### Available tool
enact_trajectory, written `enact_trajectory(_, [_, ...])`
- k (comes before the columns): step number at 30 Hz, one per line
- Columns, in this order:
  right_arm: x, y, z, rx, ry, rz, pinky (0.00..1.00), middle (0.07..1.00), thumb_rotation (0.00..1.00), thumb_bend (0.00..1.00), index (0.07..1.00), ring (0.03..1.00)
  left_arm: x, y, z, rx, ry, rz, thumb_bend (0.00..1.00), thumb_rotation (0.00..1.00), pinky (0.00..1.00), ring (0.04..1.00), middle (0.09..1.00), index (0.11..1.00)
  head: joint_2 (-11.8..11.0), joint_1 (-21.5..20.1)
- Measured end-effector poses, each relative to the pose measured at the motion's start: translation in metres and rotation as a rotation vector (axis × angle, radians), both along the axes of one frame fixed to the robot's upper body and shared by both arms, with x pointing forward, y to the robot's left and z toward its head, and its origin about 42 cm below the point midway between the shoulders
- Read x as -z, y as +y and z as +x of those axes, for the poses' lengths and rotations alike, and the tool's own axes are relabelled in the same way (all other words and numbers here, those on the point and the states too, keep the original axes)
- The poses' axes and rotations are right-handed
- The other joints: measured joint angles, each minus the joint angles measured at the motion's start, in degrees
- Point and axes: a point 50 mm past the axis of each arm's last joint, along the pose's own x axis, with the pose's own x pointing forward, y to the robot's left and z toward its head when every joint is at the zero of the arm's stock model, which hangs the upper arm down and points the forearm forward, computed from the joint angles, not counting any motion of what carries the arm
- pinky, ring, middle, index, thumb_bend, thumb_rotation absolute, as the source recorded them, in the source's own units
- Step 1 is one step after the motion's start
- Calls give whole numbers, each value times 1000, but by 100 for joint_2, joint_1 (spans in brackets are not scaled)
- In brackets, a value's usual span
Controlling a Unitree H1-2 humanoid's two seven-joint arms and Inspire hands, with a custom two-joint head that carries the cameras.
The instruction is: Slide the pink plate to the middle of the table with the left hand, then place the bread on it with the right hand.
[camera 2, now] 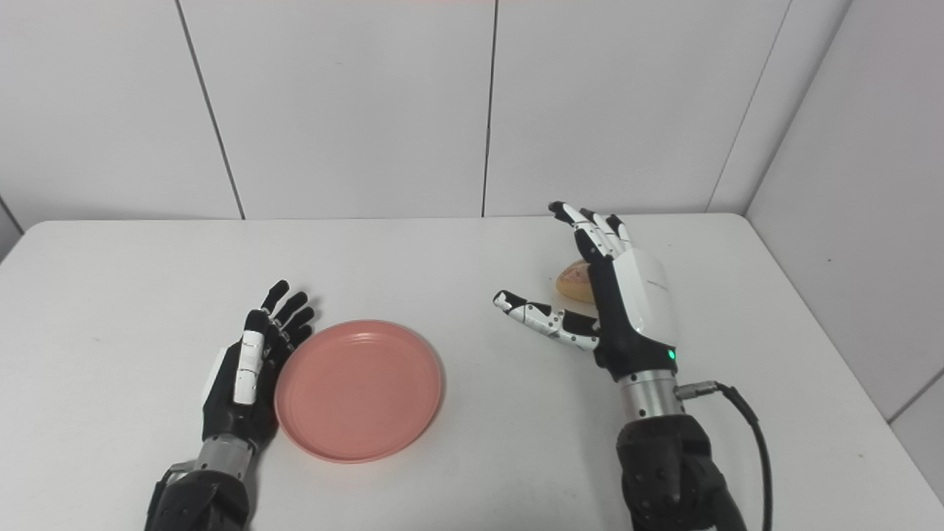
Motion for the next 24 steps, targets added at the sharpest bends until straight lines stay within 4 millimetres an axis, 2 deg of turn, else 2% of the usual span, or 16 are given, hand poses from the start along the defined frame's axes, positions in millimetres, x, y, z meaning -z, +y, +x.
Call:
enact_trajectory(7, [-18, -27, 12, 120, -51, -231, 1000, 849, 692, 1000, 805, 1000, 0, -1, 0, -2, 0, -3, 807, 841, 963, 890, 898, 909, -88, 105])
enact_trajectory(13, [-5, -63, 35, 208, 42, -316, 1000, 828, 655, 1000, 770, 1000, 0, -2, 1, -1, -1, -7, 806, 843, 947, 883, 894, 901, -167, 141])
enact_trajectory(17, [1, -77, 45, 244, 77, -367, 1000, 815, 636, 1000, 748, 1000, 0, -2, 1, -1, -1, -8, 790, 846, 978, 879, 892, 907, -211, 167])
enact_trajectory(24, [7, -98, 70, 287, 140, -426, 1000, 767, 576, 1000, 697, 1000, 0, -4, 0, 2, -1, -9, 800, 839, 968, 868, 895, 905, -220, 228])
